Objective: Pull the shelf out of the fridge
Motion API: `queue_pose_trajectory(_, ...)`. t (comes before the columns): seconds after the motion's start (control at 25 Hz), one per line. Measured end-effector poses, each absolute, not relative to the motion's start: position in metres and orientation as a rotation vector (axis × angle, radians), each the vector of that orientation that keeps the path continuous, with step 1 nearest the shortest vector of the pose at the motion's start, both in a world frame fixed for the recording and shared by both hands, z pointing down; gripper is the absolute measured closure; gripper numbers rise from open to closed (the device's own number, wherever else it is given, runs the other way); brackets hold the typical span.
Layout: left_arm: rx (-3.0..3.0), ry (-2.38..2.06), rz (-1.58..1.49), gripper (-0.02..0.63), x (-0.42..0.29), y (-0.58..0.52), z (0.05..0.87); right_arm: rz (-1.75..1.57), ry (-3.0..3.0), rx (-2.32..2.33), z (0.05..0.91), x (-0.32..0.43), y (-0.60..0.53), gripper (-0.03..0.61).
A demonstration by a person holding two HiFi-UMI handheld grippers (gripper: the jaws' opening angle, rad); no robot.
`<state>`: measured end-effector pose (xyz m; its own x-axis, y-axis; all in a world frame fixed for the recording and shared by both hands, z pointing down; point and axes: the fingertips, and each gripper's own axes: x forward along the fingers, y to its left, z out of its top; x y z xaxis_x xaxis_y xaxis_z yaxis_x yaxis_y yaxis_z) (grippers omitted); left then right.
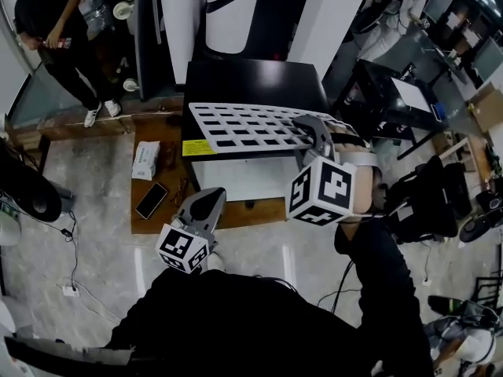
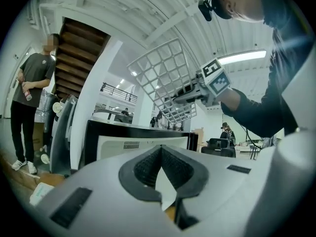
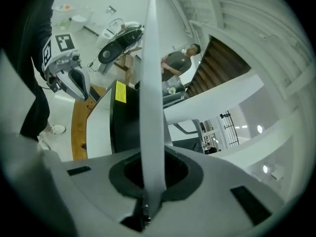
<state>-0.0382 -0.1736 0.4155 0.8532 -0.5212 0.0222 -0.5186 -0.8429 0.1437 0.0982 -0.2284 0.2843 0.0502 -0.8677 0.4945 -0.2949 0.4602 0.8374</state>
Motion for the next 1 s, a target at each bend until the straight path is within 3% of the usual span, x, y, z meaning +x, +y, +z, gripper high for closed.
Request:
queue_pose_trajectory(0.48,2.862,-0.787,-0.016,0.607,-0.045,-0.188,0.434,-0.478,-1.326,0.833,0.366,0.093,-0.304,0.546)
queue_pose_trajectory(0.84,2.852,-0.76,-0.018,0.607,-0.053,-0.197,0.436,-0.432,-1.338,0.651,0.368,0.082,-0.317,0.531)
queue_pose_trajectory(1.0,2.833,-0.744,-0.024,0.607,-0.054,-0.196,0.444,-0.39,-1.369,0.48,0.376,0.082,-0.306,0.446)
